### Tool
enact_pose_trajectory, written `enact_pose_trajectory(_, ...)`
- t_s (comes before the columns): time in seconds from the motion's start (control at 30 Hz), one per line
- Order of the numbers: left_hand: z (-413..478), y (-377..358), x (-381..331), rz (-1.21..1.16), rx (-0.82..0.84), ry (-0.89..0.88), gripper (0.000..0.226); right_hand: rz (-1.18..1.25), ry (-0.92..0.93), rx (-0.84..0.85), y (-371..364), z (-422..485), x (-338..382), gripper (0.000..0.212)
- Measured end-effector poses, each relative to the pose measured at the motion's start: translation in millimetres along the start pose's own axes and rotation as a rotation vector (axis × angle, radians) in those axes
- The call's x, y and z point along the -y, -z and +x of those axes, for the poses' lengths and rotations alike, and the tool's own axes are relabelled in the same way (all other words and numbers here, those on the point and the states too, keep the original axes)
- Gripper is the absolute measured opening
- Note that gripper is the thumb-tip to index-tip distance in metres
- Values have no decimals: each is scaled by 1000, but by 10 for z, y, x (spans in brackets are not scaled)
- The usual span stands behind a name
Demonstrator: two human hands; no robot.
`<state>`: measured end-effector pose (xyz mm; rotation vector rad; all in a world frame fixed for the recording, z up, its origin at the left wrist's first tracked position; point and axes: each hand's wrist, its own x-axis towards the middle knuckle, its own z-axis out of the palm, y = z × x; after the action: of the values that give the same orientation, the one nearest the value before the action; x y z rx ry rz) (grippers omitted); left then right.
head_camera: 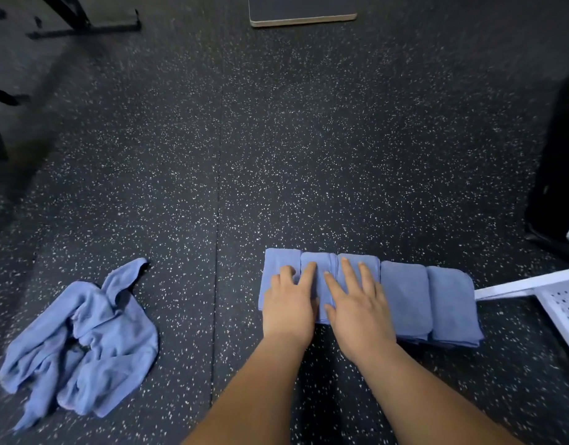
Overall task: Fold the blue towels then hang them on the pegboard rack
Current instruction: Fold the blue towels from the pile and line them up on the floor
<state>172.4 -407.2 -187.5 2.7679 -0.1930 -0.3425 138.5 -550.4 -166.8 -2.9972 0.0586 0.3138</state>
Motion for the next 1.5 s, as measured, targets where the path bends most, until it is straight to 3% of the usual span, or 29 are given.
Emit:
enact_pose_trajectory(0.17,23,60,12,44,134,-31,74,-19,0,134,134,39,-27,69)
enact_pose_trajectory(0.37,-242,385,175,-77,127,-33,78,-5,14,98,488,-94,56,64)
enact_pose_trajectory(0.53,-751,728,651,-25,138,125,69,-41,73,182,630,-208,502,59)
enact_pose_trajectory(0.83,-1898,1107,1890,56,220,452,69,-42,348,372,597,-483,1873,65)
enact_pose_trajectory(1.23,-2394,872,2996,72,278,585,71,-77,583,423,-32,-688,2872,64)
enact_pose_trajectory(1.5,-2176,558,3450,101,391,532,79,89,506,424,-415,-555,2962,65)
